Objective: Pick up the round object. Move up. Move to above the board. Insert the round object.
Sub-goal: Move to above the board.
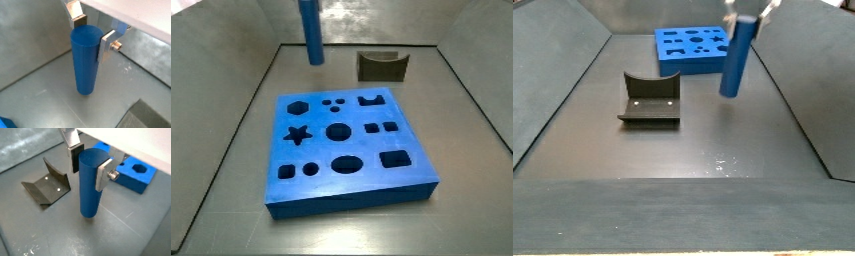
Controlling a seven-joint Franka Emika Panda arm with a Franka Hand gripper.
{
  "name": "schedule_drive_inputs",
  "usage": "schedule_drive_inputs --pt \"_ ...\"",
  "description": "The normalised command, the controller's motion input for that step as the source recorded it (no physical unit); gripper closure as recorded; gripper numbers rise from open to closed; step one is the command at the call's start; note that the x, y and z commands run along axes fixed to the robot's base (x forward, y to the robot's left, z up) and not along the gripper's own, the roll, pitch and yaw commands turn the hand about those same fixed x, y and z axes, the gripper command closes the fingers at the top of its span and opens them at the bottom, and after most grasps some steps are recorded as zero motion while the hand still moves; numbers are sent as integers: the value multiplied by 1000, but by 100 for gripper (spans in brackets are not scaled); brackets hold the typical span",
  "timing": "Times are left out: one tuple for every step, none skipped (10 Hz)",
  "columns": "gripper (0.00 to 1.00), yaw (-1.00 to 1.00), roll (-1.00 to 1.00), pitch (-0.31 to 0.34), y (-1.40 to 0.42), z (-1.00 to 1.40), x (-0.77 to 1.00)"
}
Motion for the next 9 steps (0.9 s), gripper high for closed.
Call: schedule_drive_inputs --pt "100 17 128 41 -40 1000 -304" --pt "100 17 117 26 -39 1000 -280" --pt "100 17 108 13 -37 1000 -262" --pt "100 17 101 10 -36 1000 -246" --pt "100 13 84 13 -29 815 -162" --pt "100 12 76 14 -25 695 -118" --pt "100 9 61 42 -15 455 -48" --pt "100 5 50 70 -11 288 -10" --pt "100 -328 -209 544 -1000 179 473"
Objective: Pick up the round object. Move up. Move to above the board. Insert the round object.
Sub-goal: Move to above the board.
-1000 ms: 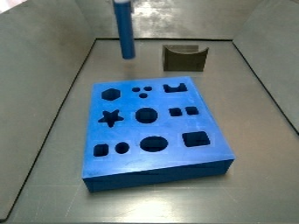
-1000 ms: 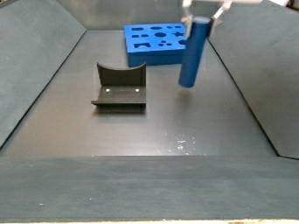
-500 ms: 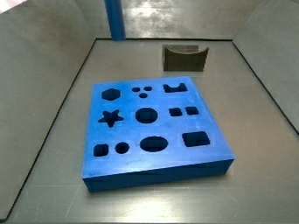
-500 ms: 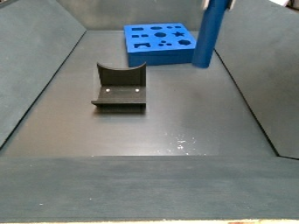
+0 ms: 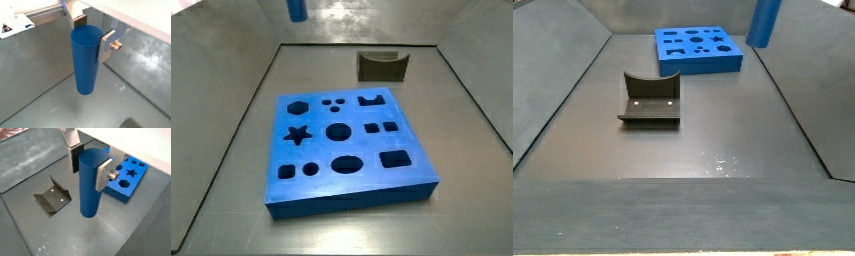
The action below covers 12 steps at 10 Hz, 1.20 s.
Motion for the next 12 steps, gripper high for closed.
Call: schedule_drive_inputs --pt "100 -279 -192 544 -1000 168 484" --pt "100 -163 -137 507 -1000 174 513" --pt "100 -69 -109 357 -1000 169 520" --pt "100 -27 -41 245 -1000 174 513" --pt "100 -12 -21 189 -1000 177 511" --pt "100 -4 -38 127 -1000 180 524" --pt "100 3 -13 120 -1000 181 532" --pt "100 10 16 138 -1000 187 554" --pt "100 -1 17 140 -1000 188 580" --pt "100 3 50 158 -726 142 465" --pt "100 12 57 151 -544 111 376" --pt "100 11 65 129 -330 77 252"
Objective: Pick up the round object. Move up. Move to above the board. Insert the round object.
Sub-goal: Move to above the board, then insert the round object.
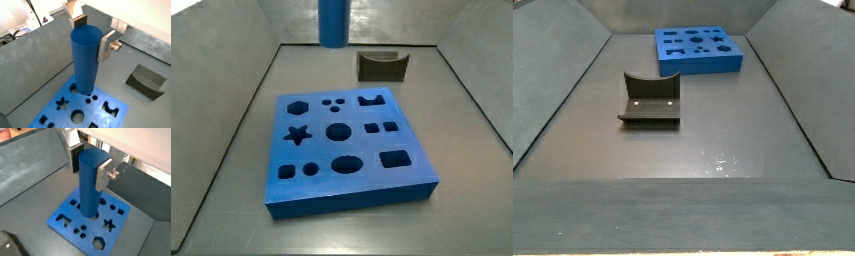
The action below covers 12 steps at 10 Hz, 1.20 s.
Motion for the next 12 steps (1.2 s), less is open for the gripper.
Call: schedule_drive_inputs --pt "100 11 70 87 -173 47 136" --pt "100 0 0 0 -34 -14 0" --pt "100 43 -31 -260 -89 -343 -74" --pt "100 0 37 -3 0 -71 0" --pt "100 0 0 -331 -214 -926 0" --pt "100 0 0 -180 -343 -1000 160" --pt "100 0 89 -191 -286 -1000 46" --pt "100 0 66 -166 -269 -1000 0" --pt "100 0 0 -426 -31 -491 -83" --pt "100 0 -6 0 0 0 0" --pt "100 0 97 -123 -83 -751 -154" --pt "100 -3 303 -6 -197 -943 -249"
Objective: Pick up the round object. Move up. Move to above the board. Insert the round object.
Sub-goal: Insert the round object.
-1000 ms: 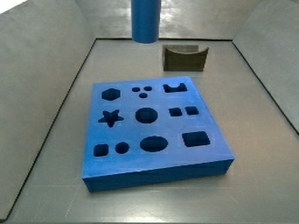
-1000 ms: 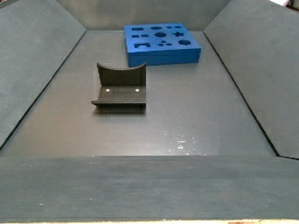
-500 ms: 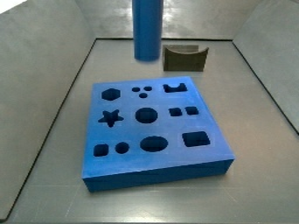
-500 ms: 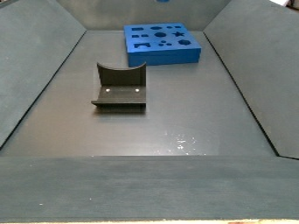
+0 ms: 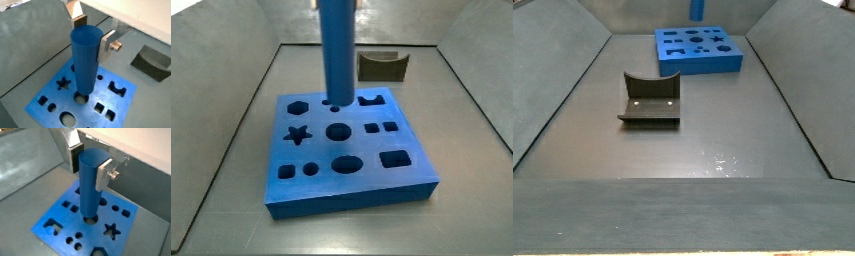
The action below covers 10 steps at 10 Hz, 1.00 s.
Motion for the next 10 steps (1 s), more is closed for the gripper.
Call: schedule_drive_inputs --pt "100 0 443 -200 -189 -746 -386" --pt "100 0 0 0 0 0 -17" --pt "100 0 0 0 0 -86 0" --pt "100 -94 0 0 -180 -543 320" --pt "100 -271 29 0 -257 -663 560" --pt "100 -171 -20 0 -40 -9 157" --pt "100 0 0 0 0 -57 0" --pt "100 0 131 14 -40 -337 0" --pt "100 0 83 103 -66 -717 -26" --pt "100 0 6 0 0 0 0"
